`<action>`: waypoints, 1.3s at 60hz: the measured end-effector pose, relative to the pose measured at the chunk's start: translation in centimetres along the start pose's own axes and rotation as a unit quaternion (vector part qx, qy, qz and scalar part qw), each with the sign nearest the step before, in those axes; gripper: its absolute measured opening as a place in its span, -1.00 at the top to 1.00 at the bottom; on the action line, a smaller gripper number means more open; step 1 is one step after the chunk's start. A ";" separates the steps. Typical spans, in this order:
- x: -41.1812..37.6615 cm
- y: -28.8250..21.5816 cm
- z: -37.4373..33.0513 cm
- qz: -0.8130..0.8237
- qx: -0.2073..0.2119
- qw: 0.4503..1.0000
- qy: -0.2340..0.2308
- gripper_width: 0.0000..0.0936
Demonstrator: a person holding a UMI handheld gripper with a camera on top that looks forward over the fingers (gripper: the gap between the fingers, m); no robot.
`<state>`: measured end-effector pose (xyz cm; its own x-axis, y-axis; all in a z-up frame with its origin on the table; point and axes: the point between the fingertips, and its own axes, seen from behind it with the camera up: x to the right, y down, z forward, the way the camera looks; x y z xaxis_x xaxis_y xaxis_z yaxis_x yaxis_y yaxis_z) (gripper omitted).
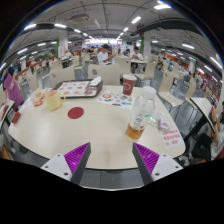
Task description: Pour water
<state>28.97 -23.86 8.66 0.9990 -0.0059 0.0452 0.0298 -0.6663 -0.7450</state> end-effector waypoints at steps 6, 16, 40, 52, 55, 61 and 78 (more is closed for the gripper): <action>4.6 -0.7 2.2 0.016 0.017 0.999 0.024 -0.82; 8.7 -3.8 6.7 0.032 0.059 0.997 0.030 -0.81; 10.1 -8.7 13.7 0.034 0.125 0.991 0.031 -0.09; 10.1 -9.1 13.9 0.027 0.123 0.991 0.043 0.03; 10.1 -9.2 14.0 0.026 0.118 0.991 0.058 0.11; 10.2 -9.9 13.6 0.004 0.110 0.990 0.089 0.11; 5.7 -17.5 10.2 -0.120 0.108 0.968 0.194 0.10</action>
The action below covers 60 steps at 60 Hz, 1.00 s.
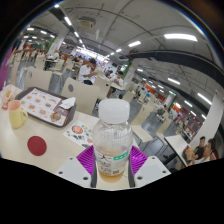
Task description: Pour water
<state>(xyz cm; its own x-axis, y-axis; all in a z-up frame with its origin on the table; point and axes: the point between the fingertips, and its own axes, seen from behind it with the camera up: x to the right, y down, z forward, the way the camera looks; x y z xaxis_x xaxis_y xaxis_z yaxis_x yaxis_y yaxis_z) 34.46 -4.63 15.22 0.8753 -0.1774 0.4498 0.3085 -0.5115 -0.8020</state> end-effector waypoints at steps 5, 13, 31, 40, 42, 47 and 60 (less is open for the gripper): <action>-1.2 -4.1 -1.1 -0.072 0.014 0.997 0.030 0.11; -4.8 -11.0 -2.4 -0.190 0.037 0.978 0.072 0.10; -18.1 -19.7 -2.4 -0.521 0.091 0.840 0.122 0.10; -23.3 -19.5 -0.5 -0.648 0.087 0.745 0.132 0.10; -24.2 -19.4 -0.4 -0.671 0.087 0.724 0.134 0.10; -26.2 -19.0 0.5 -0.723 0.091 0.671 0.137 0.10; -27.6 -18.1 1.4 -0.742 0.081 0.655 0.118 0.10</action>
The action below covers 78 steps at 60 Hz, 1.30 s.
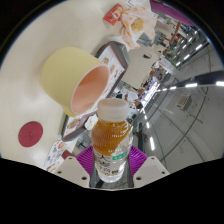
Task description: Pour water
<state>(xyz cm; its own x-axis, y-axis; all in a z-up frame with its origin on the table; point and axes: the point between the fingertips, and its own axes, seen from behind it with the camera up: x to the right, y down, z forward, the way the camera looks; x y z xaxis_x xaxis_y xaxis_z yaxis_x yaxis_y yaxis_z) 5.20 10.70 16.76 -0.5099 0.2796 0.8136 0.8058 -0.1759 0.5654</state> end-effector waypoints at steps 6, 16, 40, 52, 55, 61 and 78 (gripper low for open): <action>0.2 1.2 -0.3 0.099 0.002 0.995 -0.022 0.10; 1.7 4.5 -1.8 0.372 0.017 0.926 -0.061 0.10; -4.9 6.4 -3.9 0.787 0.041 0.588 -0.184 0.10; -10.6 2.8 -3.6 0.827 0.037 0.518 -0.217 0.09; -11.8 1.6 -3.3 0.833 0.039 0.503 -0.225 0.09; -12.7 0.5 -3.3 0.843 0.048 0.488 -0.218 0.07; -13.4 0.8 -4.1 0.836 0.029 0.501 -0.224 -0.35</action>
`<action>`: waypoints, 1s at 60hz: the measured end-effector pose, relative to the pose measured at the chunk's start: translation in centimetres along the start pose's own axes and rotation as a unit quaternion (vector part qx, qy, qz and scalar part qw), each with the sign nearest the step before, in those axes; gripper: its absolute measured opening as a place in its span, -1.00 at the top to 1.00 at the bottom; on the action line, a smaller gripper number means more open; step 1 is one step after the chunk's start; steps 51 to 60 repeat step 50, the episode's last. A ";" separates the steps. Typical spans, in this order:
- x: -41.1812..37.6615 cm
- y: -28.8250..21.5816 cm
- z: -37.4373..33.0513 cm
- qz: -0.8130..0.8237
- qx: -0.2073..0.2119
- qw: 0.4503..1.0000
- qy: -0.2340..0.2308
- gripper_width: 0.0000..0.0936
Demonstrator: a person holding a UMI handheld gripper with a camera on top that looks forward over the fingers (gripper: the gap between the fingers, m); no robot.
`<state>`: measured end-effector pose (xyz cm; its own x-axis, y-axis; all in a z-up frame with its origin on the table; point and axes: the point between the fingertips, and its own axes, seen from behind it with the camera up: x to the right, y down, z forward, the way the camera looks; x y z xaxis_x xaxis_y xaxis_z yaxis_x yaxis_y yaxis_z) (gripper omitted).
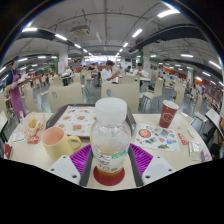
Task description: Pour water
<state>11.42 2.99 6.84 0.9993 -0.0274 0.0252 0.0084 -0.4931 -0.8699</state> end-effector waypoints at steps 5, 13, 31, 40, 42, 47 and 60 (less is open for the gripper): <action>0.5 0.3 -1.5 -0.004 -0.020 1.000 0.012 -0.80; -0.5 0.6 -6.5 -0.003 -0.056 0.998 0.016 -0.82; -3.8 1.2 -19.4 0.001 -0.102 0.995 0.014 -0.81; -3.9 1.2 -22.2 0.005 -0.107 0.994 0.025 -0.81; -3.8 1.2 -22.5 0.006 -0.106 0.994 0.027 -0.81; -3.6 0.9 -23.3 -0.001 -0.103 0.994 0.033 -0.81; -3.6 0.7 -23.4 -0.002 -0.102 0.994 0.033 -0.81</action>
